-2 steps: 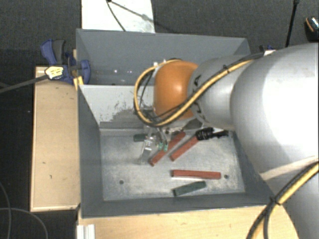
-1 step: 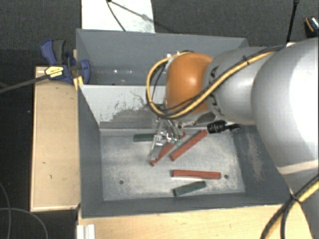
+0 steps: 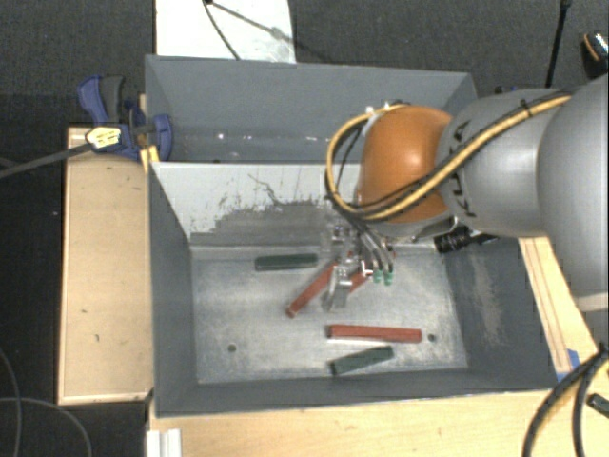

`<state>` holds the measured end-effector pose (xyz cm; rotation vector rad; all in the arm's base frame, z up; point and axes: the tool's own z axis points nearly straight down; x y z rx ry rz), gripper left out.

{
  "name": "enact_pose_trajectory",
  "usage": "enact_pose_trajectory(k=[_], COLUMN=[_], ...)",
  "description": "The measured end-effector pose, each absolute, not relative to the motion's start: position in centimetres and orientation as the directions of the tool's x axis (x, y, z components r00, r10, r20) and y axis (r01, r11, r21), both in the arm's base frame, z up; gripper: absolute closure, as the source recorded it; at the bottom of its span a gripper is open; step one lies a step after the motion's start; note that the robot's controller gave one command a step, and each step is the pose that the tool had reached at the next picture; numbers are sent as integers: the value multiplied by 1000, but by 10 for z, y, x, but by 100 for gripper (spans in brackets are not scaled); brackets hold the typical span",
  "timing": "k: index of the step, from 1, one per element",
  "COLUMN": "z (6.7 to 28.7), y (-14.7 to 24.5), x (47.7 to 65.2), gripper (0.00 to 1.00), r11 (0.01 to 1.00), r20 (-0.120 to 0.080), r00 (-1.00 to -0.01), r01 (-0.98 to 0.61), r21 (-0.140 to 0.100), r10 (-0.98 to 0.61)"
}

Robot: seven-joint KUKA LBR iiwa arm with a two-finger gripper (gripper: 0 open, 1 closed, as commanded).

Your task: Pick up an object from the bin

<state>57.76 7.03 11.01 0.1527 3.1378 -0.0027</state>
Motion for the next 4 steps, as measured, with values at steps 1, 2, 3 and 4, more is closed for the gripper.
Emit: enact_pose_trajectory(k=[1, 2, 3, 4], z=[69, 70, 70, 97], y=[51, 51, 51, 51], x=[586, 586, 586, 587], gripper=[0, 0, 100, 100], r11=[992, 993, 993, 994], r20=[3, 2, 2, -5], r00=[-992, -993, -993, -994], r01=[-124, -118, -114, -108], r21=[0, 1, 1, 1], r10=[-124, -118, -114, -108])
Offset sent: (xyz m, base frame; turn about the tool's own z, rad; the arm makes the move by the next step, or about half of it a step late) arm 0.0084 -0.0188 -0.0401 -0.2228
